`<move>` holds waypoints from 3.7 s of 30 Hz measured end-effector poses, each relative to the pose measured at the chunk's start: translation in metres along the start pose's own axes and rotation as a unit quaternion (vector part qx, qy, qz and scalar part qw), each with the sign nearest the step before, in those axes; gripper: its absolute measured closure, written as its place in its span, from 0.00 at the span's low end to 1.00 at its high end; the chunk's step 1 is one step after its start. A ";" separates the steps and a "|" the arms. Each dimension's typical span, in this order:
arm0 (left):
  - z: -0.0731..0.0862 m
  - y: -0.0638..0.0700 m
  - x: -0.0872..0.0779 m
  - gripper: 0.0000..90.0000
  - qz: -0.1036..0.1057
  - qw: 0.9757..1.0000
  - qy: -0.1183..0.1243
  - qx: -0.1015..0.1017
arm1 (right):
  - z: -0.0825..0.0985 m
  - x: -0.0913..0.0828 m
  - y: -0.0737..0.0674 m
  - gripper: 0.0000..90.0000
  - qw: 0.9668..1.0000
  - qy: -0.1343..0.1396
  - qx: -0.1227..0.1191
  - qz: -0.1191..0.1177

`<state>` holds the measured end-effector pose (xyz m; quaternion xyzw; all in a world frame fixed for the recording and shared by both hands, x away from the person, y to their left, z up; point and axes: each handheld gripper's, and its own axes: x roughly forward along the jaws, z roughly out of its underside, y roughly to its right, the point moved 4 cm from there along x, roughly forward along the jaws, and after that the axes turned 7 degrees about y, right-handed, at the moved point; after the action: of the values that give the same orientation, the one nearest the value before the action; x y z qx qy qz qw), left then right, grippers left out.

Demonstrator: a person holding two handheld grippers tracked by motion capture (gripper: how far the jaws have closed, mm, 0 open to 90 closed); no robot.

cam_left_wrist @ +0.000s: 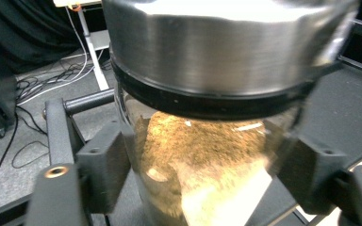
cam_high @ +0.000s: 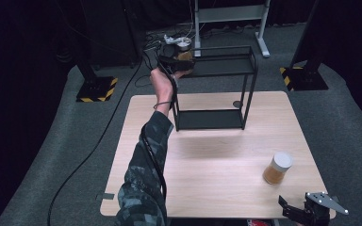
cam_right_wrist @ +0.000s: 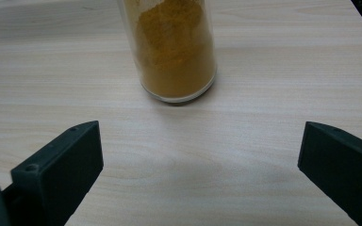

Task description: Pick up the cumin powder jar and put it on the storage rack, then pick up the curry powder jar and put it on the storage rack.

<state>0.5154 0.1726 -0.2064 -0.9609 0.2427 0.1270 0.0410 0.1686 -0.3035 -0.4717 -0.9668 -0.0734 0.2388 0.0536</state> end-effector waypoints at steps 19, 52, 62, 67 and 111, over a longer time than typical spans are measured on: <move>0.036 0.022 -0.101 0.00 -0.033 0.994 0.035 0.099 | 0.001 0.002 -0.005 0.00 1.000 0.005 -0.009 -0.008; 0.319 0.068 -0.166 0.00 -0.080 0.990 -0.118 0.008 | 0.004 0.008 -0.011 0.00 1.000 0.003 -0.023 -0.016; 0.339 0.053 -0.157 0.01 -0.076 0.987 -0.134 -0.033 | 0.008 0.014 -0.012 0.00 0.999 -0.001 -0.022 -0.025; 0.341 0.049 -0.159 0.01 -0.073 0.988 -0.126 -0.043 | 0.008 0.013 -0.014 0.00 0.999 0.001 -0.024 -0.023; 0.340 0.052 -0.158 0.00 -0.056 0.989 -0.133 -0.020 | -0.022 0.062 -0.017 0.00 0.992 0.106 -0.073 0.000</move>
<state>0.2808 0.2468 -0.4932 -0.9483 0.1783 0.2556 0.0603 0.2310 -0.2774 -0.4784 -0.9880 -0.0845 0.1289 -0.0092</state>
